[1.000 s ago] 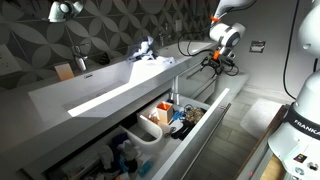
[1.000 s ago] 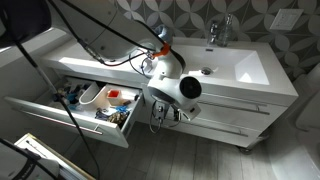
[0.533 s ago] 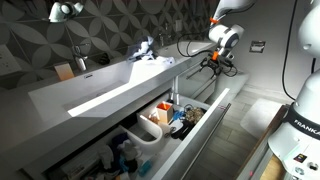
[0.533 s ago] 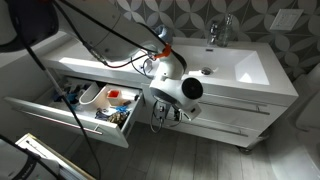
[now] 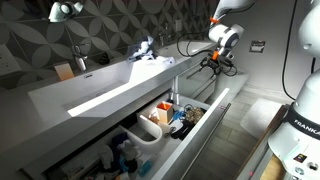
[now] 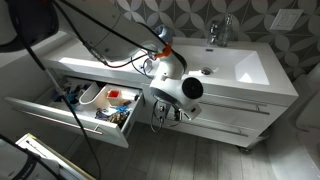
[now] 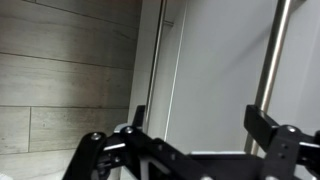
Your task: Open the top right drawer
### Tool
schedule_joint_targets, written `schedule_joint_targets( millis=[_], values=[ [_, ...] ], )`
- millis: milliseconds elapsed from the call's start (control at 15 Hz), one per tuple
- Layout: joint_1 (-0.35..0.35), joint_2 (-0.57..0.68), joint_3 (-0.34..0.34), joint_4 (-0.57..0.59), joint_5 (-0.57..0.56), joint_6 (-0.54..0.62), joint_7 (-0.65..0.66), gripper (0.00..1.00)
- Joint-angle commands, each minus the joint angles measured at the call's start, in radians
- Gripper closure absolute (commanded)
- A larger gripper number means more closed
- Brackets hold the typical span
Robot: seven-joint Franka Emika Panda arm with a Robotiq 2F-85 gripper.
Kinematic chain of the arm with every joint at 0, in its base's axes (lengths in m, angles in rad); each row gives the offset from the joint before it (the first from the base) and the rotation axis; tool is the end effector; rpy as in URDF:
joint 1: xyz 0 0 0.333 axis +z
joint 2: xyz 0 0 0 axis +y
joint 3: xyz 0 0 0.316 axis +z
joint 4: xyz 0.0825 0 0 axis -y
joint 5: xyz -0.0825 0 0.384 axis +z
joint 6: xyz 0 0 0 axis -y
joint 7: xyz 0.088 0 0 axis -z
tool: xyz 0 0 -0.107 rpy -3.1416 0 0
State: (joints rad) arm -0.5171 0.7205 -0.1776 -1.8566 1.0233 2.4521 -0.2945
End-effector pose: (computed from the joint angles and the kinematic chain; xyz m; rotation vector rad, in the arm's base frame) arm 0.4795 -0.3959 0.1249 -2.2111 1.5137 -0.2300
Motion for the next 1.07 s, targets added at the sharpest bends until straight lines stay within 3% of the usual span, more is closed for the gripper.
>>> schedule_joint_targets(
  millis=[0,467,1000],
  values=[
    [0.001,-0.006,-0.001,-0.002,0.01,0.001,0.005,0.0],
    [-0.012,-0.046,-0.017,-0.035,0.023,0.004,-0.005,0.0],
    [-0.026,-0.027,0.023,0.0,0.114,0.002,-0.056,0.0]
  ],
)
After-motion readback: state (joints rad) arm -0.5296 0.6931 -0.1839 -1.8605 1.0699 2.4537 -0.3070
